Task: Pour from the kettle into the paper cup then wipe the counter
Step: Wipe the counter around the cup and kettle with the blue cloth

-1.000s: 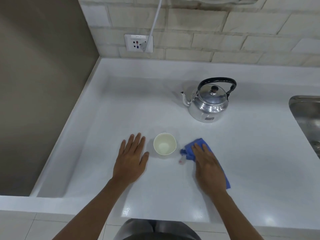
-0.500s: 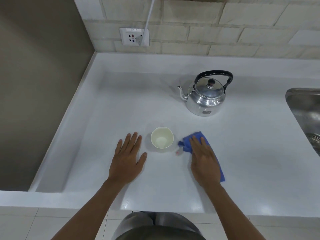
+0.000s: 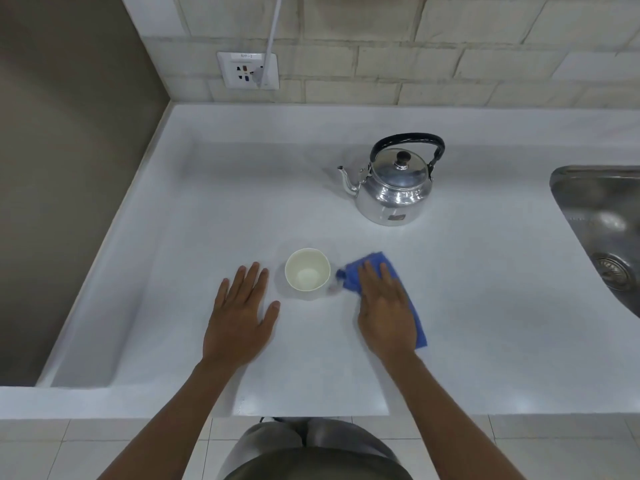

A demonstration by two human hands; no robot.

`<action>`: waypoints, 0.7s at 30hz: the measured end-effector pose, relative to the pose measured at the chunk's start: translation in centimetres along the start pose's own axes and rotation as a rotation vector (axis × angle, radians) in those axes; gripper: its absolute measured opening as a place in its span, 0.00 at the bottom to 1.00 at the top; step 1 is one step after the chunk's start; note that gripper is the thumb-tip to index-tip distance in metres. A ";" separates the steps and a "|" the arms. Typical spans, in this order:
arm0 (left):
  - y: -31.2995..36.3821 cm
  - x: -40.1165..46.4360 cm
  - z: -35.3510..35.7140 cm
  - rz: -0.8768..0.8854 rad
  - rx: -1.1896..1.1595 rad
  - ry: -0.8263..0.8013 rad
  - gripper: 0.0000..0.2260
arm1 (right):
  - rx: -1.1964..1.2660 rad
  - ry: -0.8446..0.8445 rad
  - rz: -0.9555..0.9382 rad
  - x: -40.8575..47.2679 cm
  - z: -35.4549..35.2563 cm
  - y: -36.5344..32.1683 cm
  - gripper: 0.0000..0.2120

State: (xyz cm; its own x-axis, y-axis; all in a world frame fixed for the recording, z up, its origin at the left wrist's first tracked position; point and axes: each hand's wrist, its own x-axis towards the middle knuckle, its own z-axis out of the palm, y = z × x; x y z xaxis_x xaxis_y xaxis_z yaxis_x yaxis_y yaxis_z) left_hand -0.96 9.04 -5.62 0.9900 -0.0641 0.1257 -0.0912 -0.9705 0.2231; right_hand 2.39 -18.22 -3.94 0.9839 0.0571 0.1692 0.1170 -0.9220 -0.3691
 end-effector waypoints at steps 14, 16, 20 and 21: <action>0.2 -1.6 0.2 -0.035 -0.006 0.015 0.29 | -0.035 0.009 0.035 1.3 0.1 0.5 0.27; 0.0 -1.7 0.3 -0.021 -0.012 0.010 0.29 | -0.021 -0.049 -0.054 -2.5 0.3 -0.7 0.27; -0.1 -1.8 0.3 -0.029 -0.048 0.016 0.29 | -0.033 -0.035 -0.021 -5.5 -1.6 2.3 0.26; -0.1 -1.8 0.3 -0.023 -0.056 0.017 0.29 | -0.024 -0.014 0.053 -4.8 -2.2 3.3 0.25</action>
State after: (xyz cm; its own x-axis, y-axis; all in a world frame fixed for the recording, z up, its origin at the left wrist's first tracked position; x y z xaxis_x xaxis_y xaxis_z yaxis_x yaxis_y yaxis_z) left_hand -2.70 9.19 -6.12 0.9900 -0.0372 0.1359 -0.0744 -0.9572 0.2798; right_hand -2.30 -22.36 -3.93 0.9904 0.0134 0.1376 0.0620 -0.9326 -0.3556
